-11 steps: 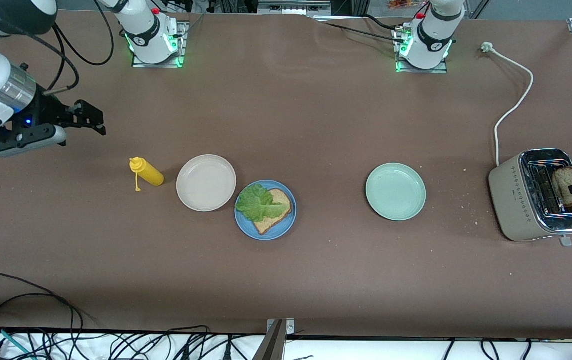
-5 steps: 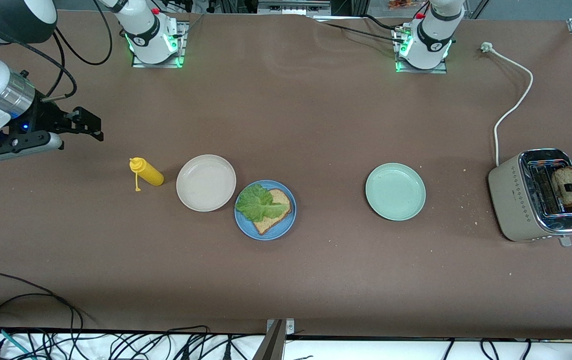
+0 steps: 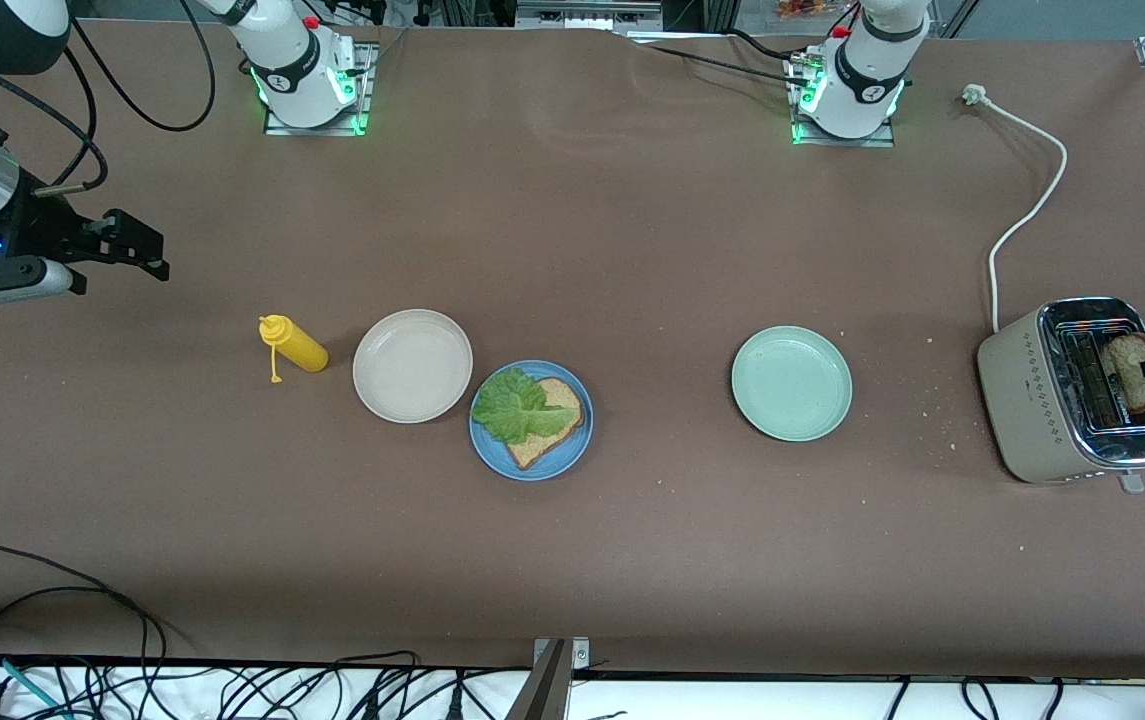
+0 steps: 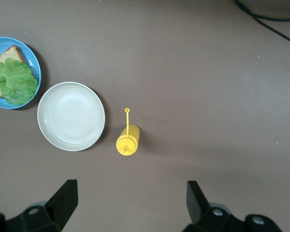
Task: Make sandwich in blue plate with both arms
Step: 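Withdraw the right gripper while the left gripper grasps the toaster bread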
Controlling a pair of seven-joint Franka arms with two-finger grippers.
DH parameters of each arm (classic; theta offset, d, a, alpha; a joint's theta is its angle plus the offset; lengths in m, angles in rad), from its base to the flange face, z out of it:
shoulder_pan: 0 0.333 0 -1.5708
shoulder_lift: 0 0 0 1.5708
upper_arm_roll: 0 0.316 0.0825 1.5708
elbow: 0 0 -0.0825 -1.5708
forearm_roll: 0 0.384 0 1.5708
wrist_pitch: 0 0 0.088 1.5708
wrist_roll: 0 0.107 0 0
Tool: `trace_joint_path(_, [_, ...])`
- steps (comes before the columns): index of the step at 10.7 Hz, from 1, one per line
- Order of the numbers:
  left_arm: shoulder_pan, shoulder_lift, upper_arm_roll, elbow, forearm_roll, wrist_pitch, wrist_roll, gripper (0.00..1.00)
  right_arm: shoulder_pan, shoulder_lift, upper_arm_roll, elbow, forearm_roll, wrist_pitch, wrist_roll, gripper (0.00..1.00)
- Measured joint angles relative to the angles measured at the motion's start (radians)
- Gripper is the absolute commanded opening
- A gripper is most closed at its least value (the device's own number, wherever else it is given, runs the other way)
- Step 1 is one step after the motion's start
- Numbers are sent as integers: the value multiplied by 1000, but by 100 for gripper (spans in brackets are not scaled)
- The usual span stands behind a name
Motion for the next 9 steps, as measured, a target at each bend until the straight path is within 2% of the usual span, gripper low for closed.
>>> trace_joint_path(4, [0,-3,-1,4,3,-3,36,0,3,0,8,19,-77,-58,0,100])
trace_joint_path(9, [0,-3,-1,4,3,-3,38,0,25,10,13,29,-112,-95,0,100])
